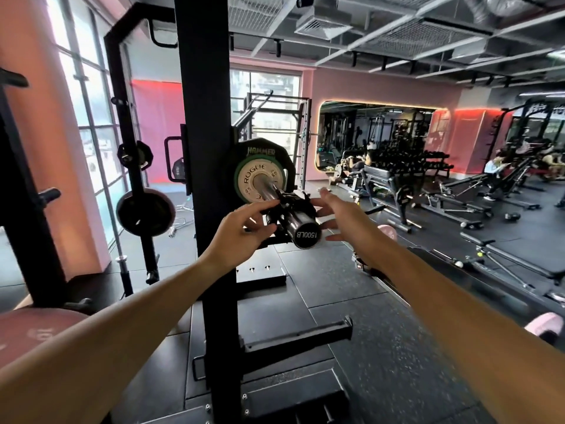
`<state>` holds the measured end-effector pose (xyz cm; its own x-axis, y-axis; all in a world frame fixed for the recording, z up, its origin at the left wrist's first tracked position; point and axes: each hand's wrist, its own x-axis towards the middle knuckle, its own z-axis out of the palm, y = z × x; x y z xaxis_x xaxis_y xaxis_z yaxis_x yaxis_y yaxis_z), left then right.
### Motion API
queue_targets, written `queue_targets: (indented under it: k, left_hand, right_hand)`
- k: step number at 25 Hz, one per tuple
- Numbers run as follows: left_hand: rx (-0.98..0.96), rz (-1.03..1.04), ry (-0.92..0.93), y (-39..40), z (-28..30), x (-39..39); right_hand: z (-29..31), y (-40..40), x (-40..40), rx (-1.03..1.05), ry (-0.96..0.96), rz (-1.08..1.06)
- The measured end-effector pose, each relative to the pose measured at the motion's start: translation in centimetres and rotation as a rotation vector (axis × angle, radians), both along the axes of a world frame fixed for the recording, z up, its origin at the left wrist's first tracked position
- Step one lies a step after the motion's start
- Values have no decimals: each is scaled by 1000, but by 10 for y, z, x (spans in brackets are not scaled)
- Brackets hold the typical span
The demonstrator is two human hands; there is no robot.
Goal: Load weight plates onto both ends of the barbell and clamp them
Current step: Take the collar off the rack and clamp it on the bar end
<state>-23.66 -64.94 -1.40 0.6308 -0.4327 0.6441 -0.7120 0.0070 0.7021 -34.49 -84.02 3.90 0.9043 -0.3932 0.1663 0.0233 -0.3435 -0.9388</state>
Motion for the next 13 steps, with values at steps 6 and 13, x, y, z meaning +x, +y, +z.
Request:
queue_targets:
  k: [6, 13]
  left_hand:
    - [-20, -7, 271, -15, -2, 53]
    - [-104, 96, 113, -46, -8, 155]
  right_hand:
    - [-7, -18, 55, -13, 16, 64]
    - [-3, -50, 135, 136, 23, 136]
